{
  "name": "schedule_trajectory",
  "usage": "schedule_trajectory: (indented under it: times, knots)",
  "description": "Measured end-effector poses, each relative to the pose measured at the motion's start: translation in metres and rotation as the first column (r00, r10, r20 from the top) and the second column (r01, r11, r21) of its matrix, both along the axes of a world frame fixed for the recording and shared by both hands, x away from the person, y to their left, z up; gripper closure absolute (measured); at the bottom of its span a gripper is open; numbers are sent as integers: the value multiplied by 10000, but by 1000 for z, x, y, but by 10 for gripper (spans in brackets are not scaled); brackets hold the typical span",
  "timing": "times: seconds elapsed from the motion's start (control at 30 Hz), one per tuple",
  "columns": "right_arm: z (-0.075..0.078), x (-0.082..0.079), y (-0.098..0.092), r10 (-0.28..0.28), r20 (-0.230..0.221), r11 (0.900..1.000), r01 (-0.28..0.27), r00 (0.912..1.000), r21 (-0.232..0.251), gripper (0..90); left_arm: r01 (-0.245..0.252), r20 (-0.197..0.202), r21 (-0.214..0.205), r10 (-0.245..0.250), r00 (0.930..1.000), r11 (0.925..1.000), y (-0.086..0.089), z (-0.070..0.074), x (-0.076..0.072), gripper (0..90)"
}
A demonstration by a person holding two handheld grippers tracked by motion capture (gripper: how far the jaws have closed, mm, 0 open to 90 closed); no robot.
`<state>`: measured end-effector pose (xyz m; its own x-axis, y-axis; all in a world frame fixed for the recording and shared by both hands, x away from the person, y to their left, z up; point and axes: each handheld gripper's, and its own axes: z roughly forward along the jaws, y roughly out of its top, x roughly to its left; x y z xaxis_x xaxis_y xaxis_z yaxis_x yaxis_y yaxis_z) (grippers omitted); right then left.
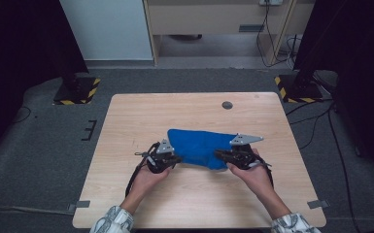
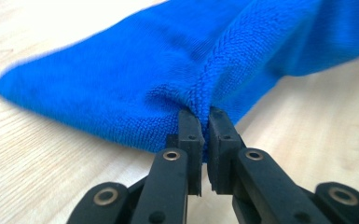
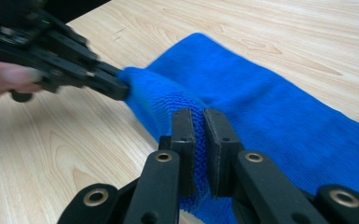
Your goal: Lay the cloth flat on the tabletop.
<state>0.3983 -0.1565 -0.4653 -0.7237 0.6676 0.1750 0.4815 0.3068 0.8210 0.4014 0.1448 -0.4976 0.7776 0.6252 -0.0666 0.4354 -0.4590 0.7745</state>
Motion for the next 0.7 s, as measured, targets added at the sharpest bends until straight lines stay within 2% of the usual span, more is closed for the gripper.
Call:
schedule_trajectory:
  times: [0.13,0.23,0.37,0.47,0.57,0.7]
  knots:
    - [7,-5,-11,32,51,10000,-32,10000,-8,824,252,-31,-190,-253,9997,9995,4,17,-14,851]
    - [10,-4,-14,130,41,9997,-129,9999,-222,813,341,-56,-150,-341,9994,9993,1,25,-11,835]
    - [9,14,-10,-33,-131,9991,27,9999,-415,798,68,-473,-420,-87,9988,9991,3,27,12,819]
    - [2,36,-2,-175,-358,9978,152,9992,-641,802,-400,-1069,-425,352,9937,9983,4,19,37,827]
    - [-12,58,6,-418,-722,9955,354,9965,-876,807,-722,-1567,-166,687,9853,9973,3,7,59,842]
    - [-31,80,15,-688,-1075,9918,564,9918,-1145,797,-990,-1572,744,1097,9814,9923,-4,-7,75,838]
